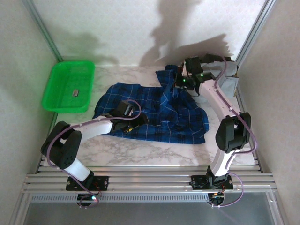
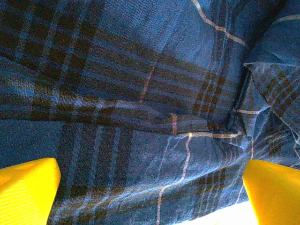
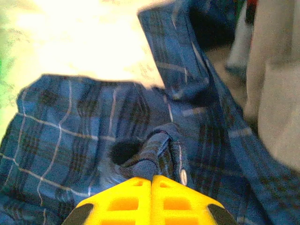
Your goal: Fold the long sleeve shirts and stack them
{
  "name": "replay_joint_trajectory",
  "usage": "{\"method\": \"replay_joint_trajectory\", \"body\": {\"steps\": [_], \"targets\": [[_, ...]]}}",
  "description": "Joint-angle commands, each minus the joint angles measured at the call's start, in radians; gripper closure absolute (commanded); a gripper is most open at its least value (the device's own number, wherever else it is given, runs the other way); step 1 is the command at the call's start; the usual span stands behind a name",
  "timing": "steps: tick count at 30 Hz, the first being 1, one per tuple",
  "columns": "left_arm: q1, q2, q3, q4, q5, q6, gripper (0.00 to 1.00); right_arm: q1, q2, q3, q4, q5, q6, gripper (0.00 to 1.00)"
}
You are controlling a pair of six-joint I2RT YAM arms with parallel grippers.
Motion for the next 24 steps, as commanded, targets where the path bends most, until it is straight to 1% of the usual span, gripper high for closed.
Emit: {"method": "replay_joint_trajectory", "body": {"steps": [1, 5, 9, 13, 18, 21, 24], "targets": [[0.003, 0.025, -0.013, 0.022, -0.01, -0.005, 0.0, 0.034, 0.052, 0.109, -0.017, 0.082, -0.145, 1.0], [0.003, 0.034, -0.008, 0.028, -0.005, -0.009, 0.0, 0.082, 0.099, 0.208, -0.005, 0.184, -0.269, 1.0], [0.003, 0.038, -0.005, 0.027, -0.005, -0.01, 0.01, 0.106, 0.133, 0.269, 0.039, 0.236, -0.352, 1.0], [0.003, 0.047, 0.001, 0.028, -0.003, -0.015, 0.0, 0.121, 0.16, 0.324, 0.079, 0.251, -0.428, 1.0], [0.003, 0.057, 0.008, 0.038, 0.002, -0.022, 0.0, 0.162, 0.172, 0.328, 0.172, 0.203, -0.571, 1.0], [0.003, 0.067, 0.017, 0.052, 0.015, -0.033, 0.01, 0.194, 0.191, 0.336, 0.196, 0.152, -0.649, 1.0], [0.003, 0.075, 0.029, 0.066, 0.028, -0.047, 0.0, 0.227, 0.189, 0.289, 0.243, 0.101, -0.753, 1.0]]}}
